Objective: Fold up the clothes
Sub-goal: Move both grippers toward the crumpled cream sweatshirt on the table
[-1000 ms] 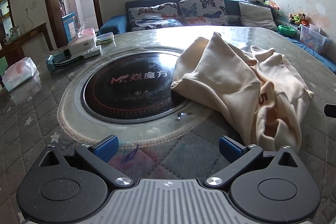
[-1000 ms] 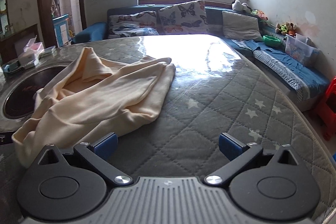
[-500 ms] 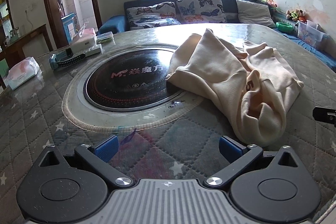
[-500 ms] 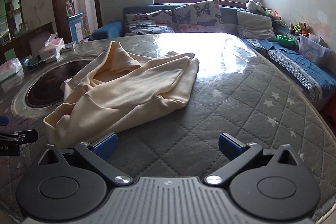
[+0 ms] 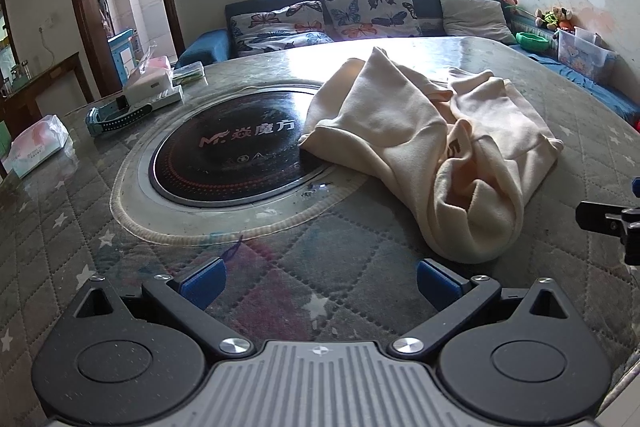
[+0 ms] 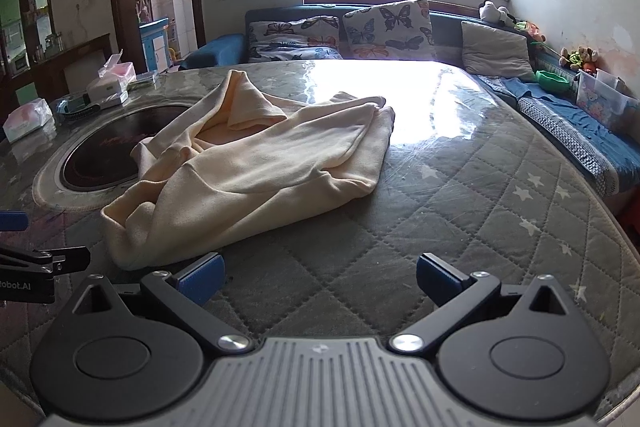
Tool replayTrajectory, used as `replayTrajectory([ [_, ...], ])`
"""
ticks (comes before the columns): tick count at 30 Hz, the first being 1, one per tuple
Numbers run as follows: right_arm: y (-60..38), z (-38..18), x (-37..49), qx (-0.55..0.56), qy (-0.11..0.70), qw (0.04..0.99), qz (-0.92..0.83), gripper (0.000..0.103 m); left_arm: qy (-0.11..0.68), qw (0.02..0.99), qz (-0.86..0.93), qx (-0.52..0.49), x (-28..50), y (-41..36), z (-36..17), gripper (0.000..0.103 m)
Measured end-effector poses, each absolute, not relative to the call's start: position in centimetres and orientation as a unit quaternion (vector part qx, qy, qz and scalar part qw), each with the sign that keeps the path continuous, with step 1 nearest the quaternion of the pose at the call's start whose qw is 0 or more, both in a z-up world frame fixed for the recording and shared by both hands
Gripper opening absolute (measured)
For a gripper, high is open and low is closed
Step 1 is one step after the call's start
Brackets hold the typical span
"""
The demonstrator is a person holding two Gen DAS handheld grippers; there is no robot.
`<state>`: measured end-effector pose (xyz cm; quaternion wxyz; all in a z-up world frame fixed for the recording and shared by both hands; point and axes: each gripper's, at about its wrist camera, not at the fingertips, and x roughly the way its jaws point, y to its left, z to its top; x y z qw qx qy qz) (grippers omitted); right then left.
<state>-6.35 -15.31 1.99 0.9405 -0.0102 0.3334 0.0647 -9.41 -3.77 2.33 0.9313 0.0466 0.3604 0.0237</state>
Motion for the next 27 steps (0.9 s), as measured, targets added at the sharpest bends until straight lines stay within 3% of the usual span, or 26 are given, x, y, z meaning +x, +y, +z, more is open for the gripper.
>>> replayTrajectory([
  [27, -14.0, 2.1, -6.6, -0.017, 0.335, 0.938, 0.086, 0.103, 0.360, 0.930, 0.006, 0.070, -9.7, -5.7, 2.5, 0.103],
])
